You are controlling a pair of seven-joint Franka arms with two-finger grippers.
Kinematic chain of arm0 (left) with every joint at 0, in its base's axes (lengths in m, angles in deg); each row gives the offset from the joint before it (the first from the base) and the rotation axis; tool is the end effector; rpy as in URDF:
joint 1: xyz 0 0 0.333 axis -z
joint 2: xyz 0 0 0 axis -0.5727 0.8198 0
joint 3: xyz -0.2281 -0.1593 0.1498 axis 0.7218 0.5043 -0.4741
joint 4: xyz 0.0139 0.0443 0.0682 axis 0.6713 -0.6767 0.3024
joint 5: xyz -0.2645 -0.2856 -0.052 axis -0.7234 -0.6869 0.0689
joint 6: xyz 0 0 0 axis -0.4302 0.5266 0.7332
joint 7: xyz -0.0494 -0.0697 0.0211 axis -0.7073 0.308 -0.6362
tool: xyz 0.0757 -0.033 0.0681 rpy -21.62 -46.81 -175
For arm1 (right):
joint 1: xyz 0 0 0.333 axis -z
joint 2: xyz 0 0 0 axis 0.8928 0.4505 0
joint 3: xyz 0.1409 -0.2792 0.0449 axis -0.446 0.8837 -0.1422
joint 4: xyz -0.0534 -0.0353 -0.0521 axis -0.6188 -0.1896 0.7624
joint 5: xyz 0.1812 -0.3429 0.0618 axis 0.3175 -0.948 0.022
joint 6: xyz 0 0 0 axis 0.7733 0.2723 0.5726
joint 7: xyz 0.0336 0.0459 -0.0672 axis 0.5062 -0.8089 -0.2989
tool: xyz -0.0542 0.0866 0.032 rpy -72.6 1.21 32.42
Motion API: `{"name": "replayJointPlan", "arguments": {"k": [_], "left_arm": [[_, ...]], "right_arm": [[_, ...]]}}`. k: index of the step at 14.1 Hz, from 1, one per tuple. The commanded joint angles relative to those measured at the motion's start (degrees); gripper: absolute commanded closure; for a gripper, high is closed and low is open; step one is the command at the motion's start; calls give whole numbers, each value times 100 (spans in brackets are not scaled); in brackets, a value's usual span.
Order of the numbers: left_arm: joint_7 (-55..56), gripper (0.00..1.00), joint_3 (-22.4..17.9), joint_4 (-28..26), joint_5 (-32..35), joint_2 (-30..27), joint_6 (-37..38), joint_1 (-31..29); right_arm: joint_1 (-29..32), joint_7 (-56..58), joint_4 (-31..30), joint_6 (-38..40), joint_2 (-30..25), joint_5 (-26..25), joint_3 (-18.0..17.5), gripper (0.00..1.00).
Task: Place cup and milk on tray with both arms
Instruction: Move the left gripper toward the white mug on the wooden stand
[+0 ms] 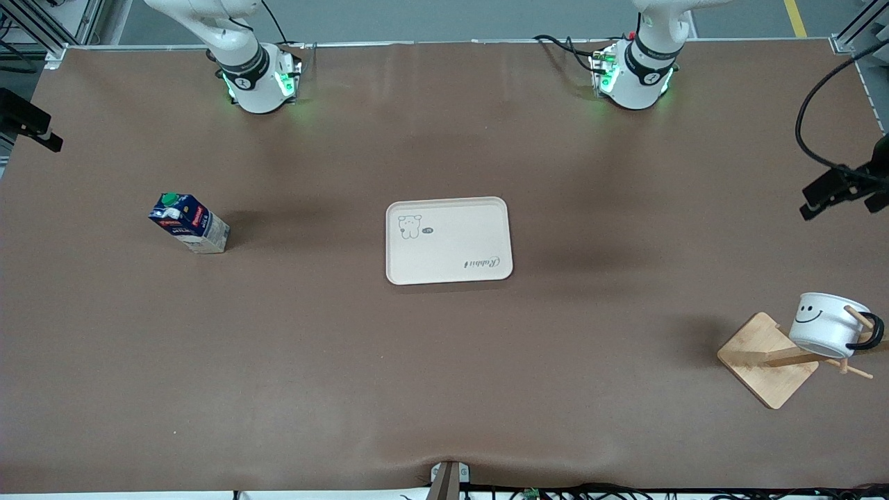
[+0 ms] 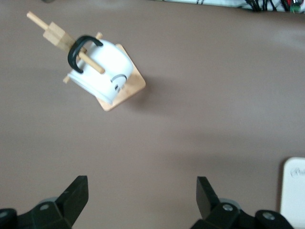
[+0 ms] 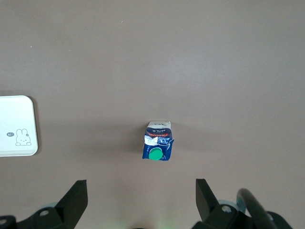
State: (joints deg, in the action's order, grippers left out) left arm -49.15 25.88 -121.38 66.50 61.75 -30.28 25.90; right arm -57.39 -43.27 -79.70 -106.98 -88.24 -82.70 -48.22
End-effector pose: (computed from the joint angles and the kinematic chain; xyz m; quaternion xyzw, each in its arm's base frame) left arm 0.5768 0.0349 0.6019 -0.9947 -0.0574 -0.0844 0.0130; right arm 0.5036 -0.0680 0.6711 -0.9998 -0.0071 -0.0028 0.0186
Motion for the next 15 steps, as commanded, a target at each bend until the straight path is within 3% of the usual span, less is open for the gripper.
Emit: {"name": "replayJointPlan", "arguments": {"k": [1, 5, 10, 15], "left_arm": [[-65, 0, 19, -833, -418, -128, -1029, -360], [-837, 0, 19, -1406, -848, -23, -2234, -783], [-2023, 0, 19, -1354, -1736, 503, -2938, -1082], [-2649, 0, 19, -1363, -2194, 891, -3370, -1126]], "right_arm": [[32, -59, 45, 29, 0, 9, -13, 0], [41, -59, 45, 21, 0, 0, -13, 0], [50, -59, 45, 21, 0, 9, -13, 0], [50, -59, 45, 21, 0, 9, -13, 0]]}}
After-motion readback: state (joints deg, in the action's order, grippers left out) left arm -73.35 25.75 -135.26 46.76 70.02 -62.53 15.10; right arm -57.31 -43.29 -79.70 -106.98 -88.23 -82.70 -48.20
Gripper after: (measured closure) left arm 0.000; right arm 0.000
